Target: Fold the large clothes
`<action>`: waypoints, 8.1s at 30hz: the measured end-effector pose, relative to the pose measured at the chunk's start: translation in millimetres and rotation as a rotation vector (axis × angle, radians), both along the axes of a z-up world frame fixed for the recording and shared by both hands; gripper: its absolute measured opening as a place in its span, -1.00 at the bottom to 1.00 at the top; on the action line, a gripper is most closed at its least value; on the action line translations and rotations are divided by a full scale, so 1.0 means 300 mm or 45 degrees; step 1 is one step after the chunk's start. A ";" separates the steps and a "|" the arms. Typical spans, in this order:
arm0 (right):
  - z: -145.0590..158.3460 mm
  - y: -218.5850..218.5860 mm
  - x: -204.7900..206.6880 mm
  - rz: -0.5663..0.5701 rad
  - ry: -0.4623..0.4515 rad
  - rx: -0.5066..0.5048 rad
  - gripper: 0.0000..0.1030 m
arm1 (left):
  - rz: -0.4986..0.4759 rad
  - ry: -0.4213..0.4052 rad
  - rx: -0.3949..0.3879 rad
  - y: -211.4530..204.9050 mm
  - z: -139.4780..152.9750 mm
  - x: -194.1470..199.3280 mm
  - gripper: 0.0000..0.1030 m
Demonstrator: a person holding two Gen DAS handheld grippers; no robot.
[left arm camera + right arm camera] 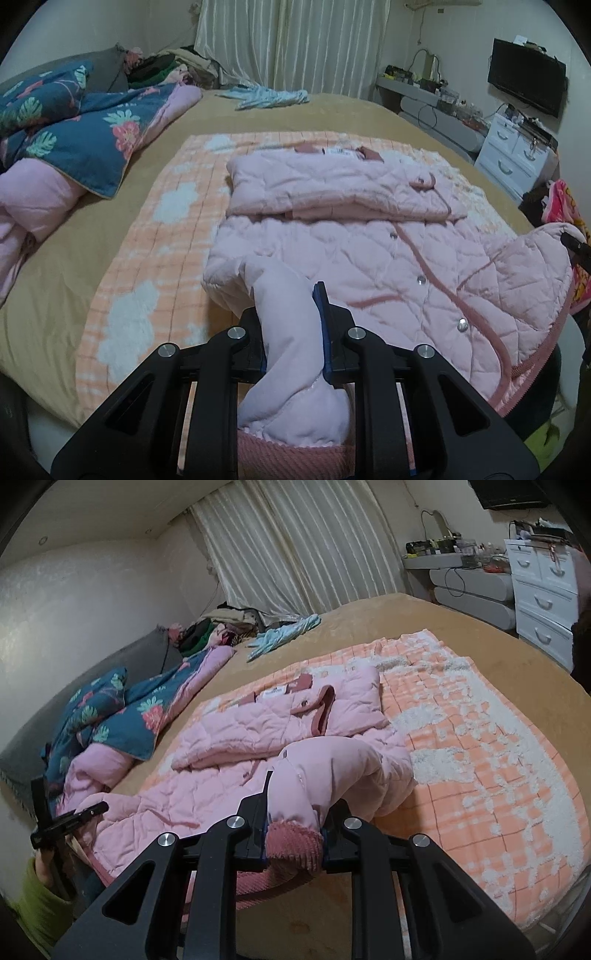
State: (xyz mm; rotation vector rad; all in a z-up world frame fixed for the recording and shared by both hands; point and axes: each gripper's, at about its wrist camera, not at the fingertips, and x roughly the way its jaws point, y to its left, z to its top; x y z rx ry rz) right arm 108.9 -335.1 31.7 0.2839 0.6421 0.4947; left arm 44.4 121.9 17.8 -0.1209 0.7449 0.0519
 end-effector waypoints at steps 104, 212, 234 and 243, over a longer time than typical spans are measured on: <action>-0.084 -0.025 0.915 -0.164 0.216 0.292 0.76 | 0.210 0.021 0.093 0.191 0.010 0.843 -0.70; -0.084 0.112 0.725 -0.347 0.038 -0.306 0.92 | 0.262 -0.022 0.044 0.136 0.095 0.699 0.83; -0.060 0.169 0.488 -0.326 -0.001 -0.271 0.92 | 0.261 0.057 0.056 0.051 -0.029 0.491 0.83; -0.228 0.175 0.517 -0.376 0.153 -0.253 0.92 | 0.277 0.214 -0.103 0.072 -0.213 0.533 0.83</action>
